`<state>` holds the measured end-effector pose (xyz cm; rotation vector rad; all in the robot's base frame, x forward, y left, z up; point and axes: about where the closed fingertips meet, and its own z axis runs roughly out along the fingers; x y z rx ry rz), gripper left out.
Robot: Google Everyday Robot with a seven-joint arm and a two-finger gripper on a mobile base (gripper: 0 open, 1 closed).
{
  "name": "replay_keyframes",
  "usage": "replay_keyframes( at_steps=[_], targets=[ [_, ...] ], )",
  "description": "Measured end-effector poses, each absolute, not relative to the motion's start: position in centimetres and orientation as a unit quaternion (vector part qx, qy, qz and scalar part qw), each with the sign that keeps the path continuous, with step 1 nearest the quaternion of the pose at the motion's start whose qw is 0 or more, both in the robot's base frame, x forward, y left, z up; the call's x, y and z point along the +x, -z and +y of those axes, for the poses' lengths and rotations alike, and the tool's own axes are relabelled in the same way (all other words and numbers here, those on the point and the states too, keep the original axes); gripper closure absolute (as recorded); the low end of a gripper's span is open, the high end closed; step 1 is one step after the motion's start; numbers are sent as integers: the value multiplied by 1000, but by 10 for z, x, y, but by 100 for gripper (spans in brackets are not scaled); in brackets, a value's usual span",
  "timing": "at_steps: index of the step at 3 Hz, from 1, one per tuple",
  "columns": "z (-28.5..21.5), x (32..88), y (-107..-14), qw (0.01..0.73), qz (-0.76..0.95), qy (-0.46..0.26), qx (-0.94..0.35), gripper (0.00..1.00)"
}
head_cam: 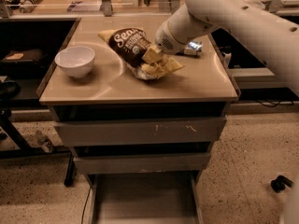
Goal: Place brown chip bag into bottom drawer
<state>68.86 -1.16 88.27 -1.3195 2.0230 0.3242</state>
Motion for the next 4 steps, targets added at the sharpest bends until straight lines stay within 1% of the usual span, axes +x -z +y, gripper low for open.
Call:
replay_keyframes(
  at_steps=[1,2,3,4],
  targets=[
    [-28,650,-907,369,762,-118,-519,100],
    [-56,612,-915,393,745,-112,-528,100],
    [-98,568,-900,388,749,-104,-526,100],
    [-125,519,-878,366,759,-96,-530,100]
  ],
)
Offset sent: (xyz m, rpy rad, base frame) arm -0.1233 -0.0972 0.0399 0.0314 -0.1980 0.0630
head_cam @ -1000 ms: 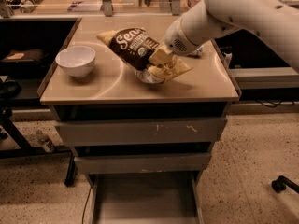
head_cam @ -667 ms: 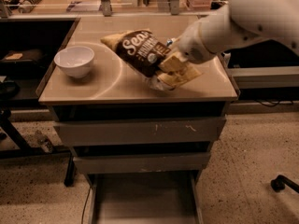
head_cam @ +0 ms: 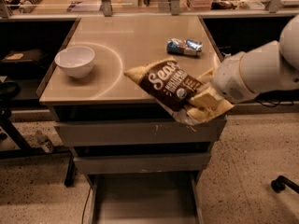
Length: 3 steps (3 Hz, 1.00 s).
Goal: Place brown chip bag into bottom drawer
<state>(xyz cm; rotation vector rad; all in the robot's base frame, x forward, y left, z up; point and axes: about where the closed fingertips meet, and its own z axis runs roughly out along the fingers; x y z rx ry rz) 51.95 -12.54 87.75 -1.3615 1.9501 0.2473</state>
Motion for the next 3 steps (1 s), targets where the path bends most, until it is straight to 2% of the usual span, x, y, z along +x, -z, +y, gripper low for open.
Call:
replay_keyframes(
  at_steps=[2,3],
  targets=[
    [-151,419,-812,330,776,-114,-525,100],
    [-151,419,-812,330,776,-114,-525,100]
  ],
)
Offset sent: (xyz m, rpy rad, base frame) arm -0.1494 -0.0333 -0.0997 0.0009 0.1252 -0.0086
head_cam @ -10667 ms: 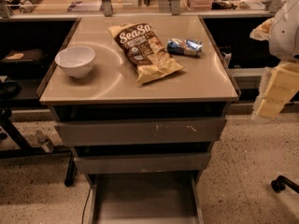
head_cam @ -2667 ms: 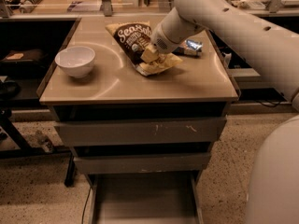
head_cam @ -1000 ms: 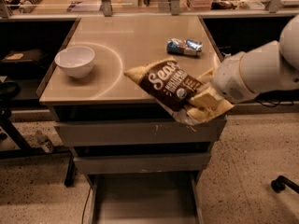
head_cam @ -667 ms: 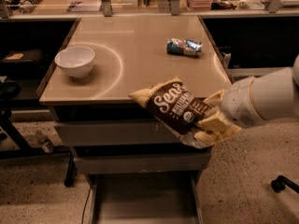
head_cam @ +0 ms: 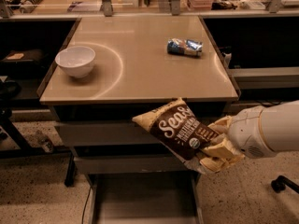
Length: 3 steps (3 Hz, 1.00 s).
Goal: Place brown chip bag into bottom drawer
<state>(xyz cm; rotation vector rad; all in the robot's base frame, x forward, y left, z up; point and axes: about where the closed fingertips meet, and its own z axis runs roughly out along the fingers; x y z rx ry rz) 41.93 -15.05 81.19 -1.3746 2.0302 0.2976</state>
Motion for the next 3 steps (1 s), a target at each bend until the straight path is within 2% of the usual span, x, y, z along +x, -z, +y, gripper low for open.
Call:
replay_keyframes(
  at_steps=[1,3],
  targets=[
    [-139,420,-776,307,781,-136,-526,100],
    [-120,402,-640,280,778,-179,-534,100]
  ],
)
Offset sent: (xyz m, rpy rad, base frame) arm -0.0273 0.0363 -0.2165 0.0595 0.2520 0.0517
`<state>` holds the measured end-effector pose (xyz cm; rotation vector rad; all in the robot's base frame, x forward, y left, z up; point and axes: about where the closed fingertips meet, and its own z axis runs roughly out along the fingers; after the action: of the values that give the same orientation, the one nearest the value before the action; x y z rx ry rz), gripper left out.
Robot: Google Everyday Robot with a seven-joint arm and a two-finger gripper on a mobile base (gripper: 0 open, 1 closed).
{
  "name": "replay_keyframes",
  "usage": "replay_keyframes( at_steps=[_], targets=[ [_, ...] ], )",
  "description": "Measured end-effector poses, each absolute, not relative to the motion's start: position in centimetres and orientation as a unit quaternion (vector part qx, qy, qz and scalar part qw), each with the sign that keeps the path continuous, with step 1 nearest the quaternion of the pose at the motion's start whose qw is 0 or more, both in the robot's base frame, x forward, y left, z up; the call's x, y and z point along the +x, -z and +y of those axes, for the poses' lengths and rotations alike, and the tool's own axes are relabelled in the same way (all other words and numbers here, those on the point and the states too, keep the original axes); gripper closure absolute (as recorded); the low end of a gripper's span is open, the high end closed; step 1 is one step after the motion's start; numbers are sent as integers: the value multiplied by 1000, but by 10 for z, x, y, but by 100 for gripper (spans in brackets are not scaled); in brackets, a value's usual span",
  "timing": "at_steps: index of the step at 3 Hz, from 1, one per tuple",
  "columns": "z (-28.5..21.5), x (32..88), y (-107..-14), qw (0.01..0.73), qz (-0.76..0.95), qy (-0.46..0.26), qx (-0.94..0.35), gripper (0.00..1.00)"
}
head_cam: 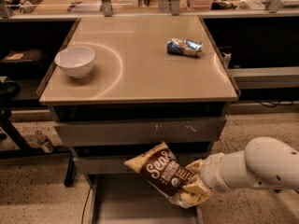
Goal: Place brown chip bag into bottom drawer
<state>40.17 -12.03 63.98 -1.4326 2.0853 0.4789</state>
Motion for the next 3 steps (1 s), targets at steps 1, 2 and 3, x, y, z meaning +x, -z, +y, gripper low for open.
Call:
replay_keyframes(
  at_steps=[1,2,3],
  targets=[
    [-122,400,-589,283,763,-171,-555,100],
    [-133,407,-542,274,753,-188,-567,100],
    [-157,415,-503,258,779,-202,-535,100]
  ],
)
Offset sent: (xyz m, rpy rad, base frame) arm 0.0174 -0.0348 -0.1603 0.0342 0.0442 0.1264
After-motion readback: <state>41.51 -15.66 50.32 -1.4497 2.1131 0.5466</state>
